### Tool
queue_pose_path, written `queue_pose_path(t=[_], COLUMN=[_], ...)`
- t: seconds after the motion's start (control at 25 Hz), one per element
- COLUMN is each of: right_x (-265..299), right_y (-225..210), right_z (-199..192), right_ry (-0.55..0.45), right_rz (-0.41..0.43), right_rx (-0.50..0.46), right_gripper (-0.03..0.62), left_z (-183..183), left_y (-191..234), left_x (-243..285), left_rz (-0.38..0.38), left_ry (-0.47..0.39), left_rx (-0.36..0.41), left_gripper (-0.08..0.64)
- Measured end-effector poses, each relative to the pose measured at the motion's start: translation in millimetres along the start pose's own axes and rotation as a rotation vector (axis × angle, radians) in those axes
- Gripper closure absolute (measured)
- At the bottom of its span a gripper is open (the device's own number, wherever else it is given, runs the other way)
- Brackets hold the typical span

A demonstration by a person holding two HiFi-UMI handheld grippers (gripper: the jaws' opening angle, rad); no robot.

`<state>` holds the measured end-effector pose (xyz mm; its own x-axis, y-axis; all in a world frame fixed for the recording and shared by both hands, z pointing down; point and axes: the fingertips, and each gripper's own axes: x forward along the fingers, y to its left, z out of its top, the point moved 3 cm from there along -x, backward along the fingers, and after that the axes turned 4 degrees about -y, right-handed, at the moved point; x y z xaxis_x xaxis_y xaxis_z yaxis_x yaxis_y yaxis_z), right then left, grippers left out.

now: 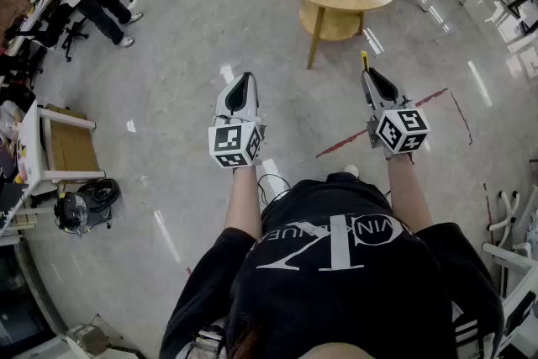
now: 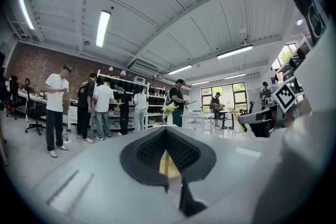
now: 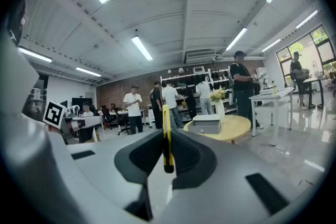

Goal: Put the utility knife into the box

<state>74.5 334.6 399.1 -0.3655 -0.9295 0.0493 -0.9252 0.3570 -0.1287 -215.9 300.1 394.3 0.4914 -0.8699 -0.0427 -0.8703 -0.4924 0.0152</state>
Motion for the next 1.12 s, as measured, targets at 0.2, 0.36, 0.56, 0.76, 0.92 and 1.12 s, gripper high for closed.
queue_pose_path(t=[0.2,0.36,0.56,0.76,0.92,1.12], right_x=[-9.4,-19.1,-25.4,-18.9,4.5,42.3], right_y=[11.8,15.1,13.5,-0.6,-11.9,-22.2], right_z=[-4.1,-7.3,-8.8,-5.5,-5.5,-10.5], right_ry=[-0.003,-0.005,0.006,-0.019,-0.041,-0.028], right_rz=[-0.011,-0.033,-0.040,-0.046,-0.047,-0.027], right_rx=[0.001,0.004,0.001,0.001,0.024,0.049], right_gripper=[0.536,0.537,0.535,0.536,0.537,0.535], left_z=[-3.8,-7.8,-11.2,-11.7,-13.3,-18.9], left_y=[5.4,8.1,10.0,5.1,13.9,38.5], left_x=[-18.0,-28.7,-30.1,-19.8,-11.7,11.3], left_rz=[0.003,0.002,0.010,-0.015,-0.024,0.019], left_ry=[0.003,0.010,0.008,0.015,0.037,0.057], left_rx=[-0.009,-0.018,-0.048,-0.021,0.024,-0.002], left_gripper=[0.554,0.554,0.554,0.554,0.554,0.554])
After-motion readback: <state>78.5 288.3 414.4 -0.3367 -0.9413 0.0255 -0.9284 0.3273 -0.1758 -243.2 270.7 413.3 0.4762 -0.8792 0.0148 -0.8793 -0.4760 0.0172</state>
